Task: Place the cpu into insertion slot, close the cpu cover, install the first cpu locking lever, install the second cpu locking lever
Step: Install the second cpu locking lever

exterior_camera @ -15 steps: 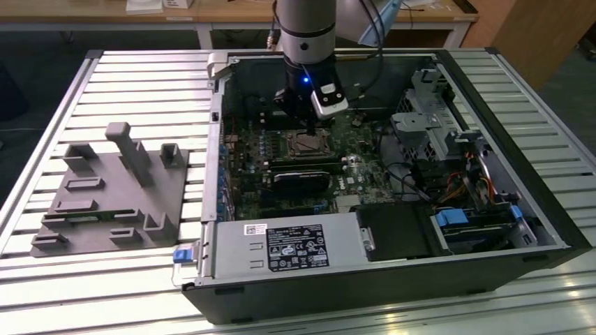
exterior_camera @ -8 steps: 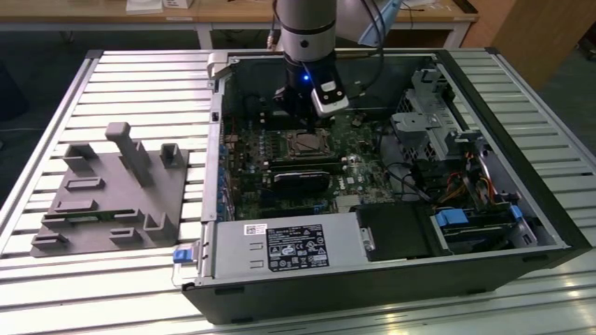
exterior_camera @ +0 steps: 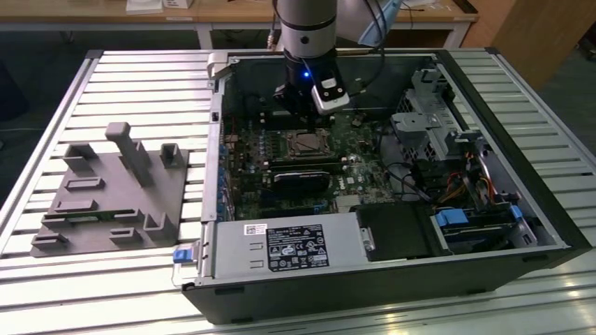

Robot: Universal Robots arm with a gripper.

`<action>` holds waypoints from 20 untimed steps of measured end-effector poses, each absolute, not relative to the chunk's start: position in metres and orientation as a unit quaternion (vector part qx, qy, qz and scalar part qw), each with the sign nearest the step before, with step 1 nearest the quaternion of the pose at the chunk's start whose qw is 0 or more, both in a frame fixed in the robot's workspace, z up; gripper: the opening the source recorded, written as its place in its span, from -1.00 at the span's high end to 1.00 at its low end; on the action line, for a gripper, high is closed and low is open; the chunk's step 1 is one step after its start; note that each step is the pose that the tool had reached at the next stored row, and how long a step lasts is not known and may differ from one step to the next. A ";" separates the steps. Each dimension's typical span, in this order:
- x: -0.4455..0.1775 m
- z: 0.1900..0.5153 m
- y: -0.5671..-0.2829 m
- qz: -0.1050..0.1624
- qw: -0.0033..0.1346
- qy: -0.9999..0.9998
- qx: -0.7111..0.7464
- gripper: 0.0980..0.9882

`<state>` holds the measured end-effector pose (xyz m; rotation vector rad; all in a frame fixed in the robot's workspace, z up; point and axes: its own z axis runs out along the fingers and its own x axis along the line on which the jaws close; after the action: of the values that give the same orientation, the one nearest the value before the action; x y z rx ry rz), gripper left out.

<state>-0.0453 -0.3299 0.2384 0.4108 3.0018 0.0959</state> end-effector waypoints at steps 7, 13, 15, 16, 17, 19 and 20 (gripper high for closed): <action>-0.045 0.238 -0.335 0.031 0.055 0.989 0.135 0.98; -0.045 0.238 -0.341 0.031 0.055 0.989 0.135 0.98; -0.045 0.238 -0.342 0.031 0.055 0.989 0.135 0.98; -0.045 0.238 -0.343 0.031 0.055 0.989 0.135 0.98; -0.045 0.238 -0.344 0.031 0.055 0.989 0.135 0.98; -0.045 0.238 -0.345 0.031 0.055 0.989 0.135 0.98; -0.045 0.238 -0.346 0.031 0.055 0.989 0.135 0.98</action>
<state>-0.0453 -0.3461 0.2385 0.4108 3.0020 0.0955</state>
